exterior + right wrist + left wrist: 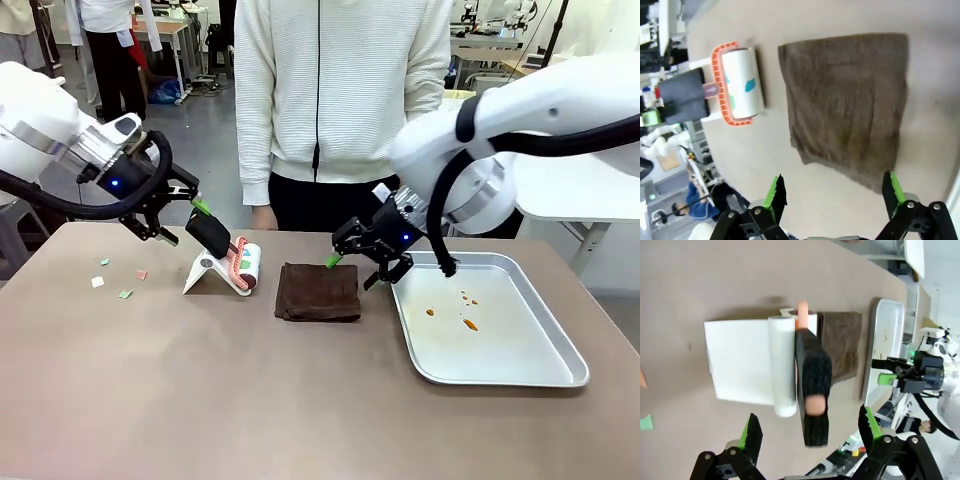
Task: Clean the surface of the table.
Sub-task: Hold the Lint Roller with your left hand and the towel with your right hand.
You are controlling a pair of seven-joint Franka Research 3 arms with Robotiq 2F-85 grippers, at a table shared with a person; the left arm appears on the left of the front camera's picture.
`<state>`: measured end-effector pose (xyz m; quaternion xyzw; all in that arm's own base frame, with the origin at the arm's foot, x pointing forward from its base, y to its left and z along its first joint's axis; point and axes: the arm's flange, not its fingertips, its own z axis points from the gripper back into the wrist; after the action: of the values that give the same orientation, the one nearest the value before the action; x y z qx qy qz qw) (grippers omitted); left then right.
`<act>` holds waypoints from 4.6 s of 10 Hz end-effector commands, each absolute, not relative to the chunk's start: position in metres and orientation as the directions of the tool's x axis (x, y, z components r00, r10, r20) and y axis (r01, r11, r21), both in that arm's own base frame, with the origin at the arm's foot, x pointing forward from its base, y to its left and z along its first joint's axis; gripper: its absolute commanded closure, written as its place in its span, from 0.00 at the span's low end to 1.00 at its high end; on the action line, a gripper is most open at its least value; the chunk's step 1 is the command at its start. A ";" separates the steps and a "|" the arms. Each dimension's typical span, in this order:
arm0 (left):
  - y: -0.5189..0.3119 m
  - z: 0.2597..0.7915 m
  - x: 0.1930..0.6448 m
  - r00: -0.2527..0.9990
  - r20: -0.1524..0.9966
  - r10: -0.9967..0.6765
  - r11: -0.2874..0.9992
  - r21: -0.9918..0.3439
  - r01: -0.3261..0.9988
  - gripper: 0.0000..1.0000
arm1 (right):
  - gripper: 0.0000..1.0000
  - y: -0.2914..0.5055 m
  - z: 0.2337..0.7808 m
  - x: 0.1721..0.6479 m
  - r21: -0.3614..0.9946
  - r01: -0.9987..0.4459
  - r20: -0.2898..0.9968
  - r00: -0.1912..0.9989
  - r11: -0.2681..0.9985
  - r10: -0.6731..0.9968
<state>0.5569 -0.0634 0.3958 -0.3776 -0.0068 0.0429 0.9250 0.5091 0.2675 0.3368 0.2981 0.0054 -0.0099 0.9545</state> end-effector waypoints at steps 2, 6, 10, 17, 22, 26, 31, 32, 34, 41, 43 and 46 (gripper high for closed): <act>-0.074 0.395 0.573 0.993 -0.026 0.114 0.716 -0.691 -0.100 0.00 | 0.00 0.298 0.324 0.530 0.480 0.042 -0.037 0.999 0.876 -0.028; -0.088 0.396 0.562 0.998 0.015 0.065 0.747 -0.664 -0.039 0.00 | 0.00 0.310 0.311 0.538 0.356 0.008 -0.007 1.000 0.934 -0.006; -0.097 0.398 0.563 0.998 0.021 0.053 0.757 -0.653 -0.027 0.00 | 0.00 0.325 0.307 0.546 0.225 -0.009 0.051 0.999 0.974 -0.002; -0.084 0.395 0.566 0.997 0.025 0.067 0.760 -0.649 -0.035 0.00 | 0.00 0.339 0.300 0.548 0.106 0.064 0.119 0.990 0.992 -0.076; -0.085 0.395 0.566 0.996 0.052 0.067 0.756 -0.654 -0.017 0.59 | 0.59 0.342 0.299 0.546 0.089 0.036 0.102 0.994 0.995 -0.045; -0.086 0.397 0.566 0.995 0.070 0.066 0.754 -0.656 -0.003 0.86 | 1.00 0.341 0.297 0.548 0.094 0.039 0.084 0.995 0.995 -0.047; -0.087 0.398 0.567 0.996 0.068 0.062 0.755 -0.656 -0.002 1.00 | 1.00 0.340 0.295 0.551 0.104 0.047 0.067 0.996 0.993 -0.054; -0.087 0.399 0.567 0.996 0.067 0.063 0.755 -0.656 -0.004 1.00 | 1.00 0.340 0.295 0.551 0.109 0.050 0.064 0.996 0.993 -0.057; -0.087 0.399 0.567 0.996 0.066 0.063 0.753 -0.658 -0.004 1.00 | 1.00 0.338 0.293 0.552 0.118 0.060 0.055 0.996 0.991 -0.066; -0.069 0.433 0.541 0.986 0.155 0.068 0.622 -0.779 0.080 1.00 | 1.00 0.253 0.326 0.549 0.747 0.205 -0.275 0.961 0.633 0.013; -0.048 0.453 0.519 0.997 0.070 0.024 0.492 -0.869 0.049 1.00 | 1.00 0.222 0.342 0.531 0.883 0.198 -0.296 0.939 0.426 0.177; 0.002 0.475 0.465 0.994 0.104 -0.029 0.376 -0.921 0.107 1.00 | 1.00 0.182 0.368 0.474 0.935 0.263 -0.317 0.921 0.237 0.225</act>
<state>0.4843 -0.0143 0.4752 -0.5389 -0.0232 -0.0309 0.8415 0.5044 0.1925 0.3649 0.6082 0.1991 0.0148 0.7683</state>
